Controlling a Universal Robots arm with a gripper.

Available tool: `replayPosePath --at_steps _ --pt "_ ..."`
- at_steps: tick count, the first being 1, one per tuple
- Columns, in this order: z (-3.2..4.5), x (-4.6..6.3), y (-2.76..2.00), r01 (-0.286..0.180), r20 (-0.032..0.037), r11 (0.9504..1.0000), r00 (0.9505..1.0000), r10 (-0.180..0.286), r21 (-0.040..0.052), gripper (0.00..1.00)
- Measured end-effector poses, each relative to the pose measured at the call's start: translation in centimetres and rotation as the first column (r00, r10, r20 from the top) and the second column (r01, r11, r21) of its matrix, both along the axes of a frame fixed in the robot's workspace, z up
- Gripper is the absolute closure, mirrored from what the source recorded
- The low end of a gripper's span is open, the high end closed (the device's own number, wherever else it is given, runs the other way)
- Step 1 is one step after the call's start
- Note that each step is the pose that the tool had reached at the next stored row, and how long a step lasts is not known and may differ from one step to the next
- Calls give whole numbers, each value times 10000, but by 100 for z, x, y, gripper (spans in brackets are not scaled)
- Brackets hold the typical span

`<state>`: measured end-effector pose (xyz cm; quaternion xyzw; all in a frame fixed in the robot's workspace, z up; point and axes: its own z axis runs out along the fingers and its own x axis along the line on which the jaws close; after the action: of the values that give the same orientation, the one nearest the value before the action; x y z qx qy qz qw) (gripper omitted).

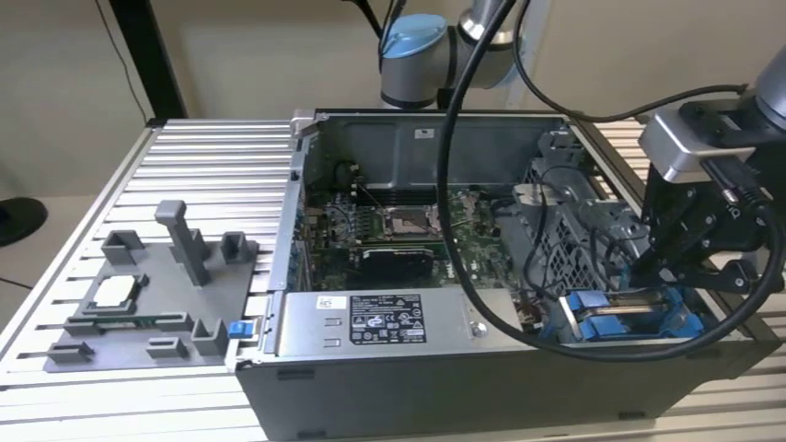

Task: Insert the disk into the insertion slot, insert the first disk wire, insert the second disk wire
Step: 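Insert the first disk wire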

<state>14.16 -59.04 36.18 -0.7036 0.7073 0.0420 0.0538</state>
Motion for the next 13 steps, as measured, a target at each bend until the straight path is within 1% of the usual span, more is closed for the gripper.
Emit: replayPosePath --at_steps 1,2,7,9,13 --pt "-6 1 1 -1 83 10000 10000 1 -5 100" --pt "-18 2 2 0 119 10000 9999 1 -18 100" --pt "-97 17 11 1 134 10000 9999 0 -81 100" --pt "-118 59 13 0 146 10000 9999 1 -95 100" --pt "-153 132 20 -2 148 9999 9999 4 -126 100"
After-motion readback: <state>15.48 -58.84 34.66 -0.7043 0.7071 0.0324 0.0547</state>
